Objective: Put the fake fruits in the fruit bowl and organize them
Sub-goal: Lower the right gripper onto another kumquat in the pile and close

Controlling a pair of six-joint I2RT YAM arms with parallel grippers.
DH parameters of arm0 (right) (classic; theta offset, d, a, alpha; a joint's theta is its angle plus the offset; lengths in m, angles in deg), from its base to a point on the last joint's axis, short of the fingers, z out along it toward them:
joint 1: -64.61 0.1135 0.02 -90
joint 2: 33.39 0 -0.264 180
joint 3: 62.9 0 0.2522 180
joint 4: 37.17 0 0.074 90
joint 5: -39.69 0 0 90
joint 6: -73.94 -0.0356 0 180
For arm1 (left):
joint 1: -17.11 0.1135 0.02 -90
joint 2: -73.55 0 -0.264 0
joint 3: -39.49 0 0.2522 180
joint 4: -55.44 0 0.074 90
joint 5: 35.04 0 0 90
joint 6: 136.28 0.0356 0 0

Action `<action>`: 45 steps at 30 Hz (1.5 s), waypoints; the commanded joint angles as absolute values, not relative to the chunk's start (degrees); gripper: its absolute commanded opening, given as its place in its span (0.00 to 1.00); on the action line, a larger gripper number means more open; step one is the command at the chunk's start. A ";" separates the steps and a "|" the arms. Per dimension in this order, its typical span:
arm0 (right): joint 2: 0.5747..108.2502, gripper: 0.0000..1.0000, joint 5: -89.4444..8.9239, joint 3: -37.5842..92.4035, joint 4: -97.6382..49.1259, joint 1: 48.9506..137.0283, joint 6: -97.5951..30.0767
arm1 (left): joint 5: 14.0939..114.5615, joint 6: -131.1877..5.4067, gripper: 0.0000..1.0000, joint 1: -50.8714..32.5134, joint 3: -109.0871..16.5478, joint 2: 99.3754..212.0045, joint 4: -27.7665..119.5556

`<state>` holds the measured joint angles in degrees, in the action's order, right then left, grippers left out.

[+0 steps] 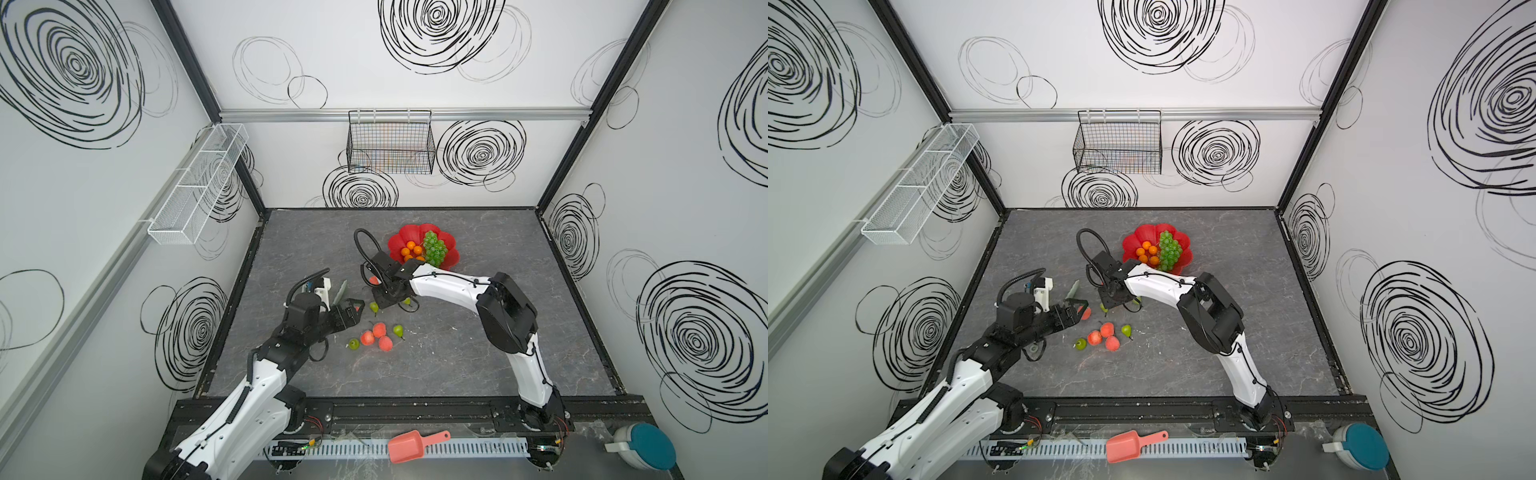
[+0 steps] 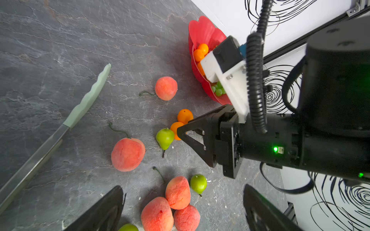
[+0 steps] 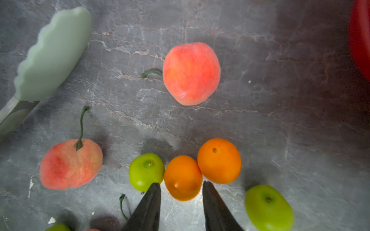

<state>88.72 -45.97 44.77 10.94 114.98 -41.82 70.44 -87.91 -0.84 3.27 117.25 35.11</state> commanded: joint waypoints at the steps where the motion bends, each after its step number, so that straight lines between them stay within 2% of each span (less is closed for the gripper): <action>1: 90.00 0.39 -46.53 45.16 10.88 115.28 -42.43 | 71.13 -87.78 0.96 -0.25 3.69 116.79 36.84; 35: 94.58 0.39 -46.71 49.66 12.34 114.26 -41.91 | 71.57 -87.33 0.96 0.54 3.22 116.59 36.03; 45: 89.72 0.38 -46.64 49.34 13.16 114.34 -42.08 | 71.64 -86.06 0.96 0.61 1.41 116.57 35.29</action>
